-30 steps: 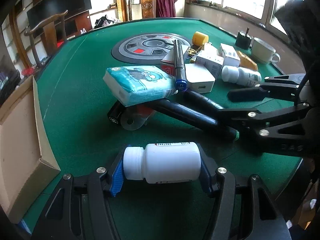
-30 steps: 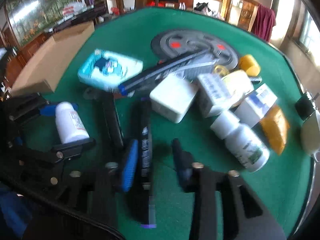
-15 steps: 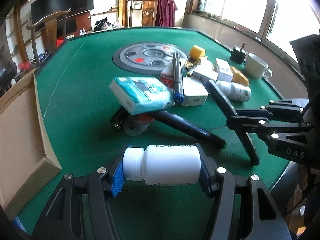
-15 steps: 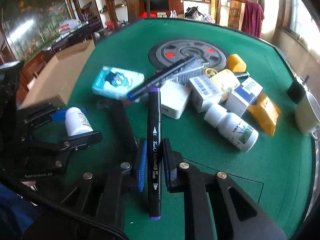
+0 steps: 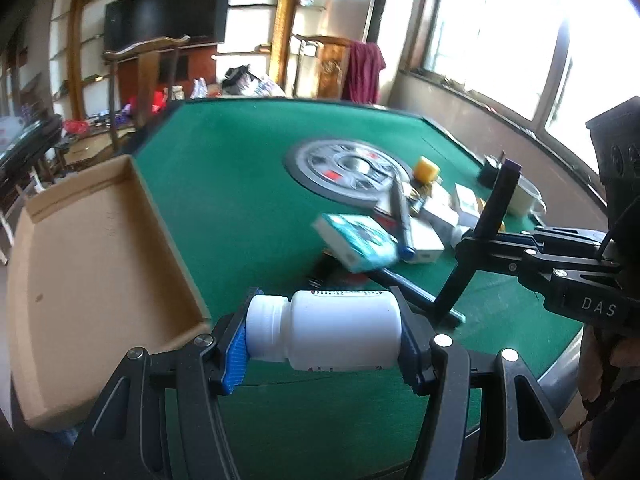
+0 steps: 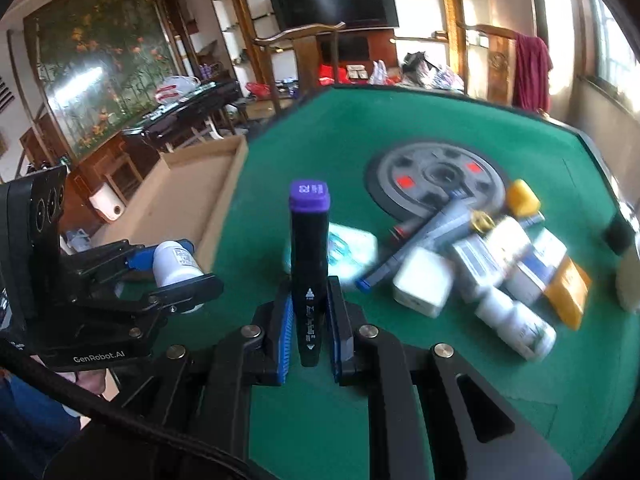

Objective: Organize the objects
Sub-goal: 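Carry both items into cardboard box and open both tools to release, then move both open tools back over the cluttered table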

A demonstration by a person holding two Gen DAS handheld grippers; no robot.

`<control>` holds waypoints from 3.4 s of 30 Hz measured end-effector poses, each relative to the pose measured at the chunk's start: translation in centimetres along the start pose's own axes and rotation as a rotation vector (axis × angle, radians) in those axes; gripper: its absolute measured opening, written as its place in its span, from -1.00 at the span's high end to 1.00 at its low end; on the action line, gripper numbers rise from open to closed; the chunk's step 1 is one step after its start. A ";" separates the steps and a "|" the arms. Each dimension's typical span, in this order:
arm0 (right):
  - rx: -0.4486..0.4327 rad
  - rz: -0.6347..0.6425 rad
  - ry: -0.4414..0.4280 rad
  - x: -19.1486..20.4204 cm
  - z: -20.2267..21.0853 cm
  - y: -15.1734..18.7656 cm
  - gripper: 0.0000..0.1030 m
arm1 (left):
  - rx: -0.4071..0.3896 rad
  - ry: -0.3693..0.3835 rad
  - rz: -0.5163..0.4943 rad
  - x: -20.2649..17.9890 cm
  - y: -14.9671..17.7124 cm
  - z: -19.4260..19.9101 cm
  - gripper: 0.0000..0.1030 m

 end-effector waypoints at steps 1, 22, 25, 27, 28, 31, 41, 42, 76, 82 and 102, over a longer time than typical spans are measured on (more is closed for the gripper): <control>-0.007 0.006 -0.004 0.5 -0.1 -0.5 0.76 | -0.014 -0.006 0.008 0.6 -0.3 0.4 -0.07; 0.129 0.137 -0.192 11.7 -12.0 -11.8 0.76 | -0.060 -0.242 0.267 18.8 -8.3 0.9 -0.07; 0.187 0.108 -0.197 11.5 -14.9 -12.7 0.76 | -0.028 -0.284 0.314 20.6 -9.0 -1.3 -0.07; 0.223 0.077 -0.204 11.2 -16.8 -13.4 0.76 | -0.008 -0.295 0.317 21.0 -9.3 -2.4 -0.07; 0.233 0.063 -0.197 11.0 -17.7 -13.7 0.76 | 0.003 -0.301 0.333 21.3 -9.3 -3.1 -0.07; 0.264 0.013 -0.206 10.2 -20.1 -14.6 0.76 | 0.014 -0.335 0.333 22.1 -9.2 -4.4 -0.07; 0.362 -0.030 -0.191 9.9 -26.8 -16.4 0.76 | 0.066 -0.340 0.369 24.2 -8.9 -7.2 -0.07; 0.367 -0.032 -0.192 9.9 -27.1 -16.4 0.76 | 0.075 -0.343 0.366 24.3 -8.9 -7.4 -0.07; 0.155 -0.164 -0.255 3.9 -15.5 -11.0 0.43 | -0.017 -0.235 0.354 20.6 -8.6 -2.8 -0.21; 0.050 -0.204 -0.201 -0.4 -6.6 -3.9 0.35 | -0.041 -0.069 0.262 12.4 -6.1 0.1 -0.29; 0.054 -0.377 0.008 -20.3 1.0 8.5 0.05 | 0.272 0.026 0.276 -5.6 2.3 -9.3 -0.34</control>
Point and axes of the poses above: each gripper's, at about its wrist camera, not at the fingertips, and z roughly against the way its jaws point, x to its left, y to its underside, the point moved 5 cm from there along -z, roughly the way its jaws point, and after that the axes turned 9 degrees about z, right-handed, at the moved point
